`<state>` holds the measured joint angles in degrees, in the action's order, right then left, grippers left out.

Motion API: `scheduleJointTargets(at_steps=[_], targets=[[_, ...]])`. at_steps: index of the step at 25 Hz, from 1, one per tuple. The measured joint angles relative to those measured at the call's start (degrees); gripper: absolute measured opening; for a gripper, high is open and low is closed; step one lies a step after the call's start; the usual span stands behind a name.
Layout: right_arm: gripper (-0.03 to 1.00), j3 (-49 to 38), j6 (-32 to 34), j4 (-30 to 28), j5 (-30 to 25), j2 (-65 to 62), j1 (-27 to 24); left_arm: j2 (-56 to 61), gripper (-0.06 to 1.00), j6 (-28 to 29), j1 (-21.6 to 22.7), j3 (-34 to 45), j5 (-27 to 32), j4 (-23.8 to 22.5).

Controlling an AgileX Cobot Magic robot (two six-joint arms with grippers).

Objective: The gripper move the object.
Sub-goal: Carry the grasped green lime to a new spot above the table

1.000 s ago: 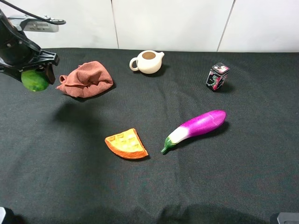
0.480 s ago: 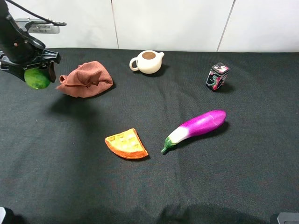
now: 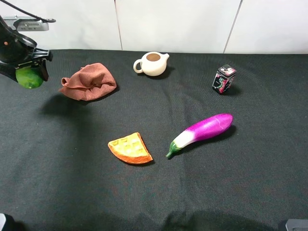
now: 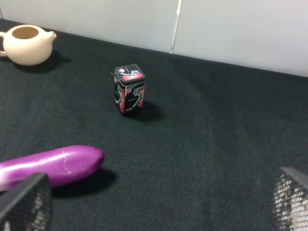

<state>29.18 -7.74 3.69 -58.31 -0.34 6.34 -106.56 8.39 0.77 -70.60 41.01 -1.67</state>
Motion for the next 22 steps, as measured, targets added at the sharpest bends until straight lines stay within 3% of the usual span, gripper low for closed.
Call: scheduleJointTargets(at_steps=[22], targets=[[0.69, 0.0, 0.0, 0.2, 0.0, 0.0, 0.0, -15.6, 0.73, -0.2, 0.0, -22.0, 6.3, 0.0]])
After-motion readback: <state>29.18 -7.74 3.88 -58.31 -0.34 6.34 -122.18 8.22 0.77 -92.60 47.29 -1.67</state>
